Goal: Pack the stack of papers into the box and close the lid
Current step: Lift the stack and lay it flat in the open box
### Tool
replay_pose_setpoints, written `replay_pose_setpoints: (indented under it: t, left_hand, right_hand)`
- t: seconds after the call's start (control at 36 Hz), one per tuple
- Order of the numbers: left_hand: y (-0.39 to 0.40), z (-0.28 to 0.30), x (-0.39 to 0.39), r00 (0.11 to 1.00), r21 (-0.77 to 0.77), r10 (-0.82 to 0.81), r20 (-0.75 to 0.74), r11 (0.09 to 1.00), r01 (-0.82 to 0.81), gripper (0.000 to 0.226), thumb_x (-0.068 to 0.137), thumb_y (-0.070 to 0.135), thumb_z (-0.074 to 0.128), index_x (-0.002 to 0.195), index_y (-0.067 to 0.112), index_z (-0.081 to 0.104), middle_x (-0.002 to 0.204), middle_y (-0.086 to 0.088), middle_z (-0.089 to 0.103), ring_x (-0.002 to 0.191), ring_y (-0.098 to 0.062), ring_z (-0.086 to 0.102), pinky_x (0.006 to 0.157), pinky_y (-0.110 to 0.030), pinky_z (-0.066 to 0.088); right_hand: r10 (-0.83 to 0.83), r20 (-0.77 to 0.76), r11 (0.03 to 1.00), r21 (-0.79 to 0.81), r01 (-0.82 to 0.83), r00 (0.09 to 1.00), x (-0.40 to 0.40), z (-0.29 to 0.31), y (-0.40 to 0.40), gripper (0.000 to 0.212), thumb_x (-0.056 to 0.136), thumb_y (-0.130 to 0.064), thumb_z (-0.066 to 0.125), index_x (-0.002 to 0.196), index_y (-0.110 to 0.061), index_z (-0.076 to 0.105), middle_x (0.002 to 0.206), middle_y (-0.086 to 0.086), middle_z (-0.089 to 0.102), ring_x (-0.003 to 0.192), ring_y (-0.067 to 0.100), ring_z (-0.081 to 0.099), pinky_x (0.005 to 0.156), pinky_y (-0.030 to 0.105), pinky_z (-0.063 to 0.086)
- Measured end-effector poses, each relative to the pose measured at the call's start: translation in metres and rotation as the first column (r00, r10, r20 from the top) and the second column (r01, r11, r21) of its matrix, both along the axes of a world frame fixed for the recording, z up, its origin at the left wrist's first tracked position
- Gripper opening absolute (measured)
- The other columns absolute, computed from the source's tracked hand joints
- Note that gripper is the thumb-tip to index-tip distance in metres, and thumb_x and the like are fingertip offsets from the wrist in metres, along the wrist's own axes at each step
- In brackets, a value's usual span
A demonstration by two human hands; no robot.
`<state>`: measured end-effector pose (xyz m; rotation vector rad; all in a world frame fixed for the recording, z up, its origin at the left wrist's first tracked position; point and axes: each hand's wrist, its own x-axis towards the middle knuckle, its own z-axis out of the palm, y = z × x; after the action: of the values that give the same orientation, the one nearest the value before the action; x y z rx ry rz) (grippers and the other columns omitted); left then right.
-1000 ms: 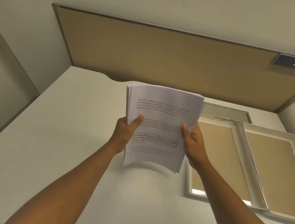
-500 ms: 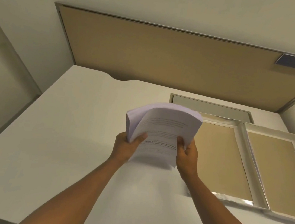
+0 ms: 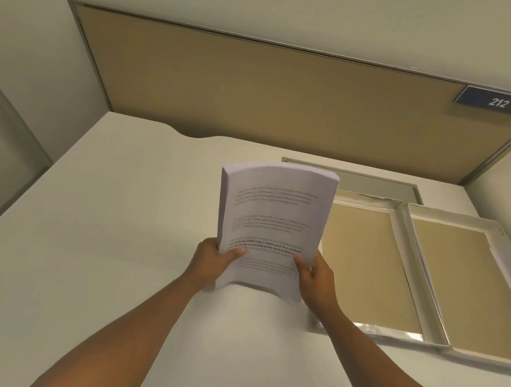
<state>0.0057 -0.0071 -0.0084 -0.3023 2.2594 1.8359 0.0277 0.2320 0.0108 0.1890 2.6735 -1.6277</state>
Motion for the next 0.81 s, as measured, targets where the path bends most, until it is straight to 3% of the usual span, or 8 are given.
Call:
replay_pose_setpoints:
  t: [0.11, 0.25, 0.36, 0.5, 0.61, 0.67, 0.72, 0.81]
  left_hand:
    - [0.013, 0.009, -0.009, 0.995, 0.036, -0.098, 0.006, 0.995, 0.098, 0.027, 0.082, 0.035, 0.081, 0.107, 0.028, 0.074, 0.106, 0.003, 0.077, 0.094, -0.013, 0.075, 0.084, -0.032, 0.061]
    - [0.042, 0.023, -0.016, 0.967, 0.125, -0.24, 0.084, 0.965, 0.228, 0.021, 0.079, 0.036, 0.082, 0.098, 0.035, 0.073, 0.099, 0.016, 0.078, 0.088, -0.005, 0.076, 0.072, -0.02, 0.06]
    - [0.072, 0.024, -0.02, 0.942, 0.177, -0.302, 0.144, 0.945, 0.275, 0.032, 0.078, 0.034, 0.083, 0.108, 0.029, 0.073, 0.109, 0.005, 0.078, 0.098, -0.015, 0.076, 0.088, -0.034, 0.06]
    - [0.114, 0.024, -0.023, 0.911, 0.249, -0.358, 0.205, 0.919, 0.306, 0.044, 0.08, 0.031, 0.083, 0.12, 0.02, 0.071, 0.115, 0.001, 0.077, 0.105, -0.021, 0.074, 0.094, -0.04, 0.057]
    - [0.148, 0.024, -0.026, 0.879, 0.316, -0.39, 0.274, 0.9, 0.301, 0.038, 0.082, 0.029, 0.081, 0.118, 0.022, 0.072, 0.114, 0.003, 0.077, 0.105, -0.017, 0.074, 0.09, -0.032, 0.058]
    - [0.166, 0.025, -0.029, 0.864, 0.331, -0.398, 0.307, 0.896, 0.295, 0.029, 0.082, 0.024, 0.081, 0.11, 0.024, 0.074, 0.11, 0.004, 0.078, 0.1, -0.015, 0.075, 0.079, -0.025, 0.06]
    - [0.184, 0.024, -0.034, 0.86, 0.327, -0.382, 0.339, 0.905, 0.273, 0.027, 0.082, 0.021, 0.082, 0.107, 0.022, 0.074, 0.105, 0.003, 0.079, 0.093, -0.013, 0.077, 0.07, -0.021, 0.061]
    - [0.21, 0.018, -0.044, 0.874, 0.324, -0.296, 0.386, 0.93, 0.172, 0.041, 0.082, 0.019, 0.082, 0.12, 0.007, 0.07, 0.112, -0.008, 0.077, 0.095, -0.02, 0.077, 0.075, -0.03, 0.063]
  right_hand:
    - [-0.009, 0.027, 1.0, -0.015, 0.009, 1.0, 0.0, 0.008, 0.021, 0.038, 0.099, -0.033, 0.052, 0.132, -0.015, 0.056, 0.119, -0.001, 0.07, 0.097, 0.011, 0.068, 0.07, 0.012, 0.053]
    - [-0.075, 0.055, 0.997, -0.009, 0.076, 0.996, 0.004, 0.015, 0.053, 0.04, 0.099, -0.039, 0.05, 0.132, -0.017, 0.054, 0.118, -0.001, 0.069, 0.097, 0.012, 0.068, 0.072, 0.019, 0.054]
    - [-0.12, 0.099, 0.993, -0.012, 0.121, 0.988, 0.008, 0.018, 0.085, 0.04, 0.099, -0.041, 0.049, 0.131, -0.018, 0.053, 0.117, 0.0, 0.069, 0.098, 0.016, 0.069, 0.082, 0.036, 0.059]
    - [-0.143, 0.151, 0.989, -0.022, 0.148, 0.978, 0.01, 0.021, 0.128, 0.036, 0.099, -0.04, 0.05, 0.127, -0.018, 0.055, 0.117, 0.001, 0.069, 0.098, 0.019, 0.07, 0.084, 0.041, 0.059]
    - [-0.179, 0.182, 0.98, -0.058, 0.192, 0.967, 0.006, 0.021, 0.164, 0.029, 0.099, -0.039, 0.052, 0.12, -0.02, 0.058, 0.114, 0.002, 0.07, 0.096, 0.02, 0.07, 0.081, 0.043, 0.06]
    - [-0.187, 0.212, 0.975, -0.076, 0.207, 0.959, 0.003, 0.019, 0.181, 0.026, 0.098, -0.038, 0.053, 0.117, -0.022, 0.059, 0.112, 0.001, 0.071, 0.092, 0.018, 0.071, 0.074, 0.038, 0.06]
    - [-0.184, 0.244, 0.973, -0.094, 0.212, 0.952, -0.001, 0.016, 0.198, 0.029, 0.098, -0.038, 0.053, 0.119, -0.019, 0.059, 0.111, 0.002, 0.072, 0.093, 0.022, 0.072, 0.079, 0.044, 0.061]
    - [-0.199, 0.27, 0.967, -0.099, 0.233, 0.942, -0.006, 0.011, 0.218, 0.028, 0.098, -0.036, 0.053, 0.12, -0.018, 0.06, 0.111, 0.003, 0.072, 0.093, 0.023, 0.072, 0.081, 0.046, 0.06]
